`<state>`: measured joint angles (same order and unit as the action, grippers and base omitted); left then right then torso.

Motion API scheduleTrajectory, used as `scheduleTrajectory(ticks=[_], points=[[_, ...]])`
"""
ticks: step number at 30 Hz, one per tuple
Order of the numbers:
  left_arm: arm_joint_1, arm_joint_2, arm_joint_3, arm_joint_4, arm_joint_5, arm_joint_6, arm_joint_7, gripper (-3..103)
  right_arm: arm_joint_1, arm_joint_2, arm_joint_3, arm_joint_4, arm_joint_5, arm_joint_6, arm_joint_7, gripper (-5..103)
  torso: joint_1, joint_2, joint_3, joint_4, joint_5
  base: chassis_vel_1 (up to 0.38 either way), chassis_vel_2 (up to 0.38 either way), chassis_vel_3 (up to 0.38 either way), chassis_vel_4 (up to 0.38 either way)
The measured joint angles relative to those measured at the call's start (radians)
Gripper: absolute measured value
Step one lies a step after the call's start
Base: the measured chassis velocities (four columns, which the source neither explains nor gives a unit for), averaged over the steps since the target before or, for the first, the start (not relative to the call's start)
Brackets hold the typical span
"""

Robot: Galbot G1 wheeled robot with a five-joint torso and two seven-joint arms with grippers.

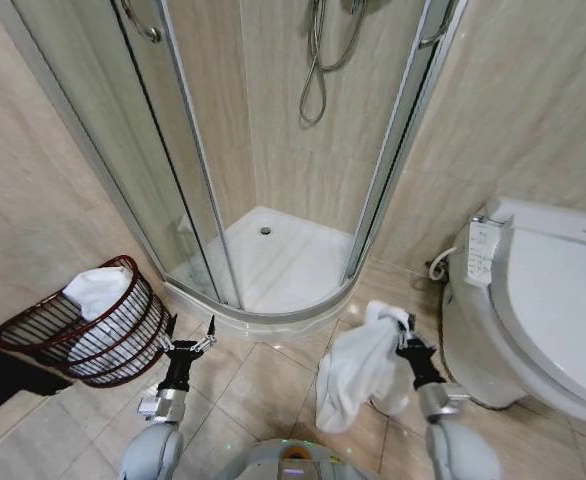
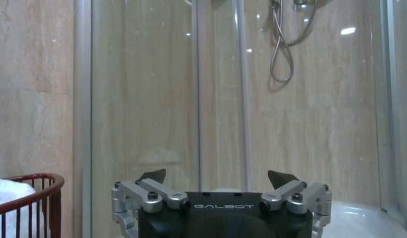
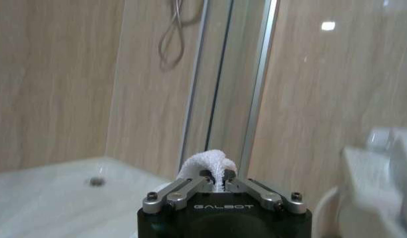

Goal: Discard the used towel into the hamper.

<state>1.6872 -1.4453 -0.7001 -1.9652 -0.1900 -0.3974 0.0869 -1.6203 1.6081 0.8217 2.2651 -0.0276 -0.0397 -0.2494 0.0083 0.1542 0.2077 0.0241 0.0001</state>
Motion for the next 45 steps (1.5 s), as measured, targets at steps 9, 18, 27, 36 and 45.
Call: scheduleTrajectory(ticks=[9, 18, 27, 36, 45], points=[[0.002, 0.017, -0.003, -0.016, -0.028, 0.003, -0.001, 100, 0.094, -0.092, 0.014, 0.24, 0.16, -0.223, 0.126, 4, 0.0, 0.0, 0.0, 0.0002, -0.0003, 0.0, 0.0, 0.0, 0.0], [0.005, 0.011, -0.008, -0.041, -0.057, 0.015, 0.003, 100, 0.043, -0.061, 0.002, 0.249, 0.18, -0.188, 0.144, 4, 0.0, 0.0, 0.0, -0.0002, -0.0001, 0.0, 0.0, 0.0, 0.0], [0.021, 0.005, -0.023, -0.054, -0.086, 0.028, 0.018, 100, 0.061, -0.063, -0.009, 0.241, 0.165, -0.183, 0.121, 4, 0.0, 0.0, 0.0, 0.0, -0.0001, 0.0, 0.0, 0.0, 0.0], [0.032, 0.003, -0.022, -0.048, -0.083, 0.015, 0.03, 100, 0.051, -0.043, -0.024, 0.218, 0.127, -0.149, 0.103, 4, 0.0, 0.0, 0.0, 0.0, -0.0002, 0.01, 0.012, 0.005, 0.009], [0.03, -0.007, -0.019, -0.046, -0.071, 0.014, 0.032, 100, 0.052, -0.036, -0.033, 0.188, 0.108, -0.127, 0.083, 4, 0.0, 0.0, 0.0, 0.0, -0.0001, 0.059, 0.057, 0.072, 0.061]])
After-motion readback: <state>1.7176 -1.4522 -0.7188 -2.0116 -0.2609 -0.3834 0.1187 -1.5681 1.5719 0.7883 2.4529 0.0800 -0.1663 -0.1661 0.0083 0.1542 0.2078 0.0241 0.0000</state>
